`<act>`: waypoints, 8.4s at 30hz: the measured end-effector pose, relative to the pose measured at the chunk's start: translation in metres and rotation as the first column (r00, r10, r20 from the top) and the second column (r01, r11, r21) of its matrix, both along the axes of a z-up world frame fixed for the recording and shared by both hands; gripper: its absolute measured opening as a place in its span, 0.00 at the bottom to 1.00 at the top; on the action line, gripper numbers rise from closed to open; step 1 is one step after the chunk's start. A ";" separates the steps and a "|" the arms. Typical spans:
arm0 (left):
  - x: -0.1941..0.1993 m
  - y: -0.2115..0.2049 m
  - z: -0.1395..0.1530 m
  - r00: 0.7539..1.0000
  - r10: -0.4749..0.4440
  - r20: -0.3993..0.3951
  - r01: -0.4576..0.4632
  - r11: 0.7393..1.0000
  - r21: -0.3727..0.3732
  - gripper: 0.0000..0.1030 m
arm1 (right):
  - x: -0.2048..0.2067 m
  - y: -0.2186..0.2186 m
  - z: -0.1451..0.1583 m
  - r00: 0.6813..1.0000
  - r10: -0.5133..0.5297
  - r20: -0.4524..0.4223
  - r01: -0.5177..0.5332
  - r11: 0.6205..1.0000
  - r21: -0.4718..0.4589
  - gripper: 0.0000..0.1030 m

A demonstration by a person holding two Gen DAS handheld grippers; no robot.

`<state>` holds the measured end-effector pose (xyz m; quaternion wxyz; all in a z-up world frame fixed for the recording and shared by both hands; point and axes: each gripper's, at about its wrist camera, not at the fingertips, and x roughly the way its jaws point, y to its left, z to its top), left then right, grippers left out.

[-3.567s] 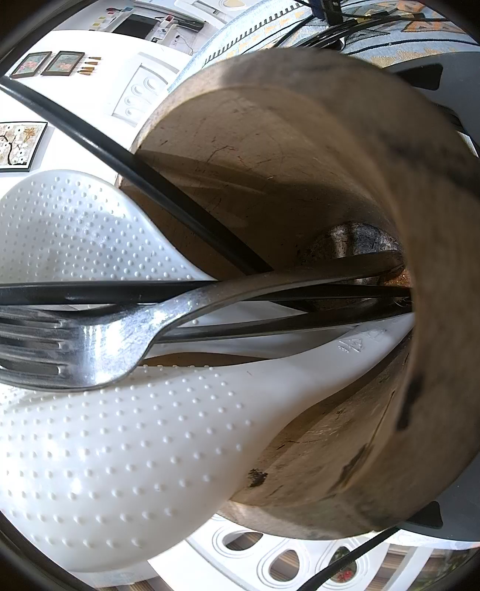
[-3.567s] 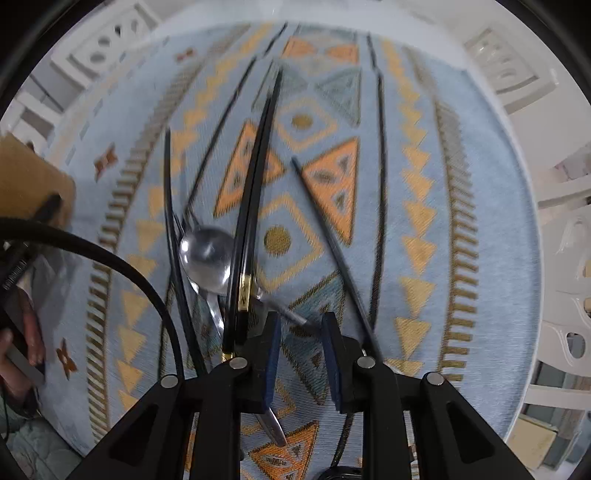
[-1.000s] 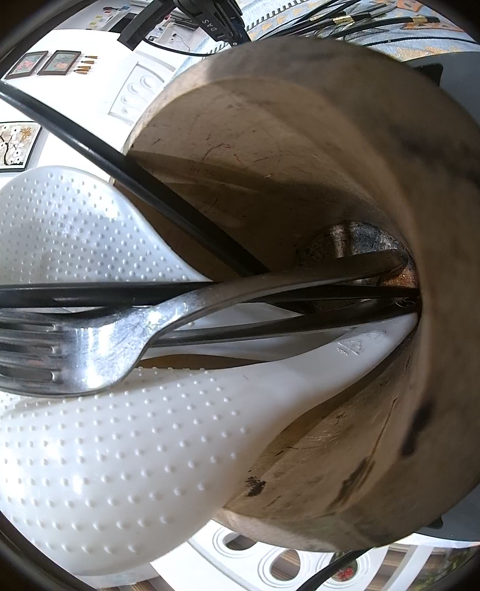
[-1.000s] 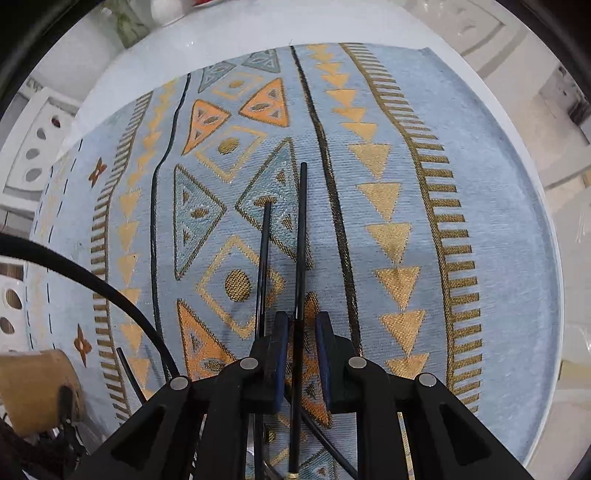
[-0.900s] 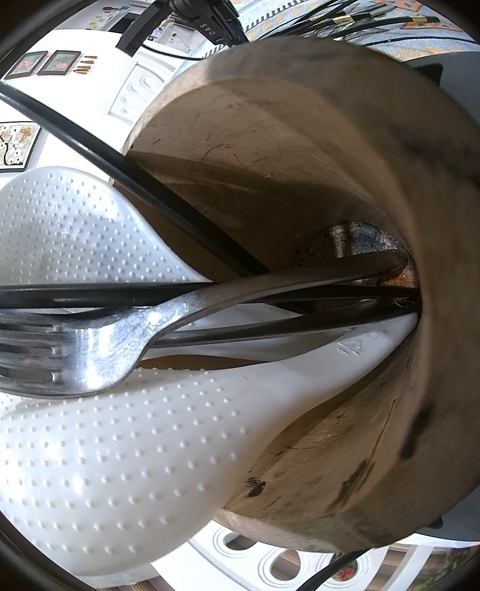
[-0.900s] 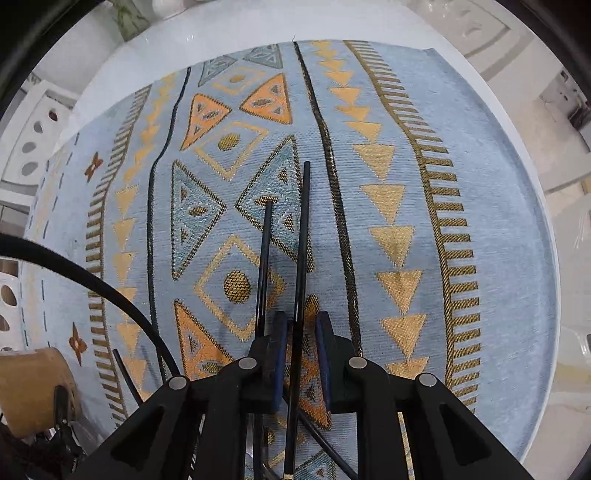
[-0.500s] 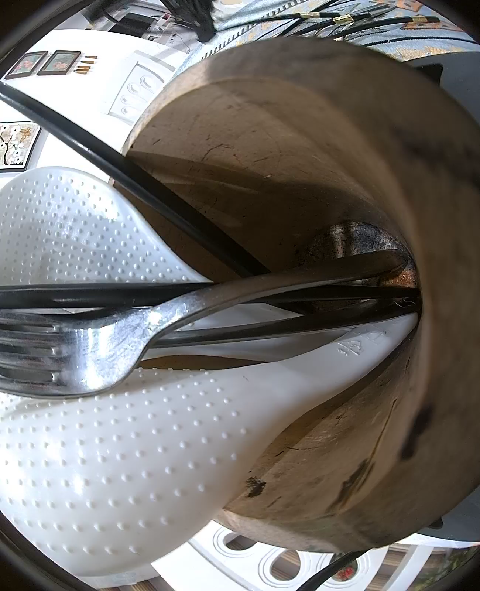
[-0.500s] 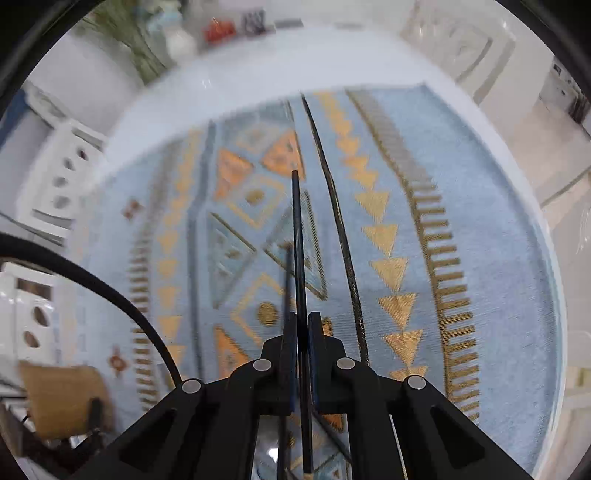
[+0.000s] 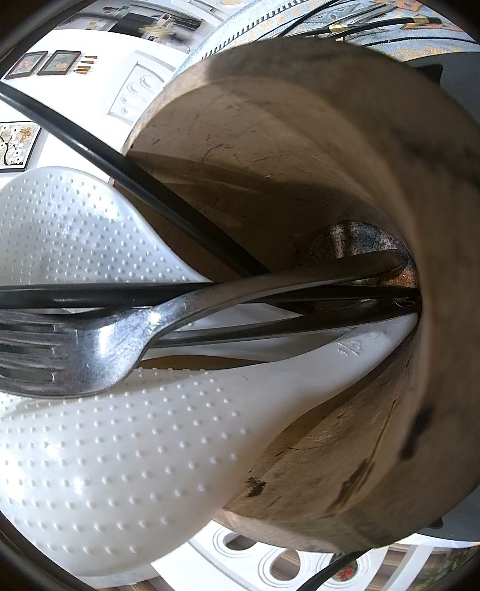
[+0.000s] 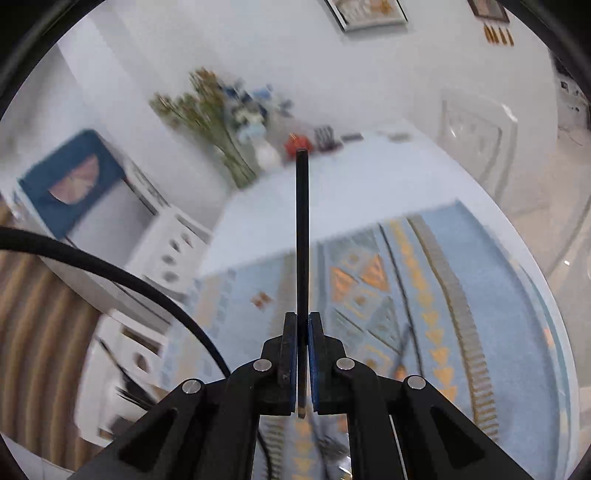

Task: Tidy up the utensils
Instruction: 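Carry the chopstick with the right tool into the wooden cup and open, then return the right tool to the remaining chopsticks on the rug, then grasp another black chopstick with the right tool and lift it, then carry the chopstick with the right tool into the wooden cup and open, then move the open right tool back down over the utensils on the rug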

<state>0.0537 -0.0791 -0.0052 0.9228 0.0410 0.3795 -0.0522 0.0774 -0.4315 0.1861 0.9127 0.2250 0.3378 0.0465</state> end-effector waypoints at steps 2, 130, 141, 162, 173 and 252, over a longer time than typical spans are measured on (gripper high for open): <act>0.000 -0.001 0.000 1.000 0.000 0.000 0.000 1.000 0.000 0.94 | 0.001 0.011 0.021 0.999 0.013 0.053 -0.014 1.000 0.019 0.05; 0.002 -0.001 -0.001 1.000 -0.001 0.003 0.001 1.000 -0.001 0.94 | 0.051 -0.044 -0.176 0.831 -0.136 -0.539 0.064 0.987 -0.150 0.05; 0.001 -0.001 0.000 1.000 -0.001 0.003 0.001 1.000 -0.001 0.94 | -0.012 -0.031 -0.077 0.965 -0.065 -0.255 0.027 0.988 -0.152 0.04; 0.001 -0.001 0.000 1.000 -0.001 0.003 0.001 1.000 -0.001 0.94 | -0.039 0.017 0.040 0.998 0.041 0.054 -0.035 0.994 -0.105 0.04; 0.001 -0.001 0.000 1.000 -0.001 0.003 0.001 1.000 -0.001 0.94 | -0.035 0.072 0.136 0.930 0.222 0.294 -0.191 0.973 -0.129 0.04; 0.003 0.007 0.002 1.000 -0.002 0.019 0.002 1.000 -0.014 0.94 | -0.025 0.088 0.075 0.982 0.186 0.041 -0.174 0.962 -0.210 0.47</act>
